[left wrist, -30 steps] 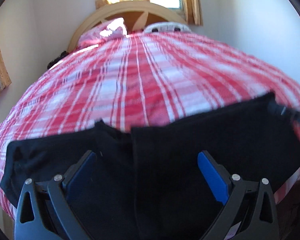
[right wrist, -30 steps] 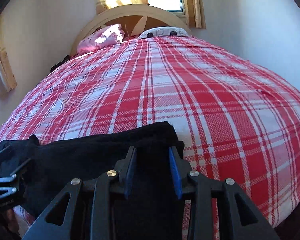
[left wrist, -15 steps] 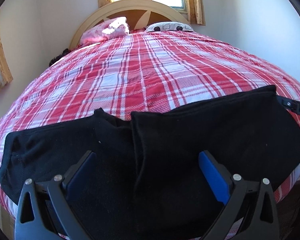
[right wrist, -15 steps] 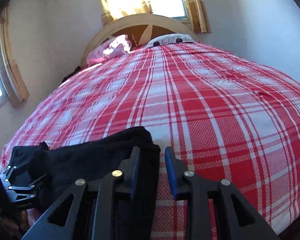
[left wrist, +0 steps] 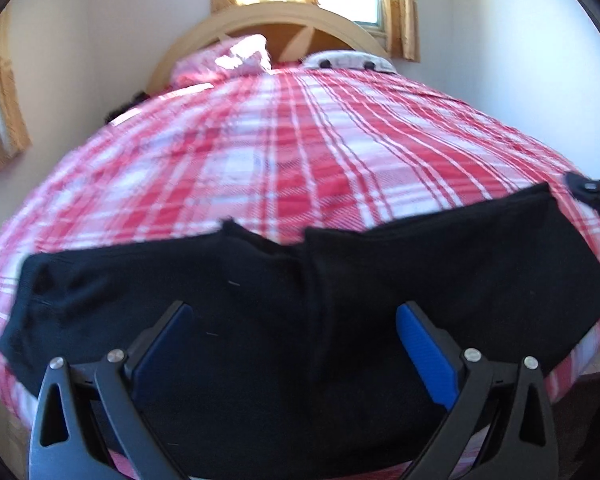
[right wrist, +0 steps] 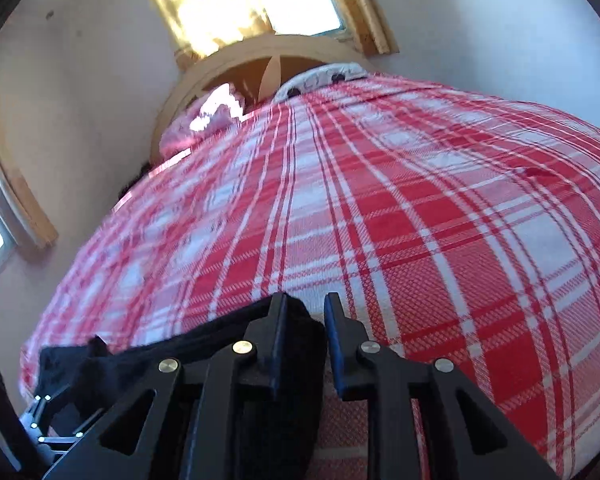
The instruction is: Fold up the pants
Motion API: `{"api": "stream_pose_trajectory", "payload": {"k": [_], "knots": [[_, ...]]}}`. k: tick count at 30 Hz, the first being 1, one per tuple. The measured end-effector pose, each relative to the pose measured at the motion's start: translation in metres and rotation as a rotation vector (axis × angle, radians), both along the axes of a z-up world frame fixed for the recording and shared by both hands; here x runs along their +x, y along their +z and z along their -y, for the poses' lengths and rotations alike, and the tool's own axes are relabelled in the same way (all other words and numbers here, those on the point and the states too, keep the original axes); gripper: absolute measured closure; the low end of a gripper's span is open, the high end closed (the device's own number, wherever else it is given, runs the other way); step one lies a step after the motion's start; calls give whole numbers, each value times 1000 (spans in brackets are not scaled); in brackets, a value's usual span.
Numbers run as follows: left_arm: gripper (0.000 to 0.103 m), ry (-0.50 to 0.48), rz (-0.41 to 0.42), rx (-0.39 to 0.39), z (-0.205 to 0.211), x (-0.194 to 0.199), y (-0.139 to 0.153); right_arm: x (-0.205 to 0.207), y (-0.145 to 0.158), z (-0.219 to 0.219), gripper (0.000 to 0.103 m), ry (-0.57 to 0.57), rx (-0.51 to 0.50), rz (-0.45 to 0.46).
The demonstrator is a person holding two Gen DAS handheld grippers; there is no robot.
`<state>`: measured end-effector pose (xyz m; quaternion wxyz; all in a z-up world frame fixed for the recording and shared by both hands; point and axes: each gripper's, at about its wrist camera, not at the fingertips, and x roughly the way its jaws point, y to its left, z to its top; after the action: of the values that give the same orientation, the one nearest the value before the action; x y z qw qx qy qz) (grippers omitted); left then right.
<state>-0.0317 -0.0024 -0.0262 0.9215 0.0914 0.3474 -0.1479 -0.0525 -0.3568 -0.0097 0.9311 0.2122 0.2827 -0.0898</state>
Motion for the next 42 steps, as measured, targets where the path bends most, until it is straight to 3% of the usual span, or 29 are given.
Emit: {"api": "stream_pose_trajectory", "payload": {"k": [3,7,10,12,16,21,23,26,28,32,35,42], "knots": [[0,2,-1,2,-8,1,-2,-35,18,-13,82,-12,-112,69],[0,-3,-34,5,-7,4,-15,-71,13,-34,82,12,-196,46],[0,-7,-33,-2,-7,3,-18,-73,8,-41,82,49,-160,13],[0,-20,-30,-1,-9,3,-17,-76,-2,-48,82,61,-193,-15],[0,-16,-51,-31,-12,6,-21,-72,-40,-47,80,42,-183,-155],[0,-24,-38,-18,-10,5,-18,-81,-30,-33,74,11,-100,-76],[0,-23,-31,-12,-10,5,-17,-82,-17,-30,74,10,-130,-23],[0,-18,-14,-1,-12,5,-12,-65,-2,-29,74,29,-208,-26],[0,-3,-1,5,-19,8,-7,-57,5,-29,74,44,-202,-16],[0,129,15,-25,-64,24,3,-48,10,-49,74,108,-144,37],[0,254,23,4,-104,32,2,-32,1,-77,74,192,-67,56],[0,539,88,33,-200,21,3,10,-23,-192,74,467,-68,42]]}}
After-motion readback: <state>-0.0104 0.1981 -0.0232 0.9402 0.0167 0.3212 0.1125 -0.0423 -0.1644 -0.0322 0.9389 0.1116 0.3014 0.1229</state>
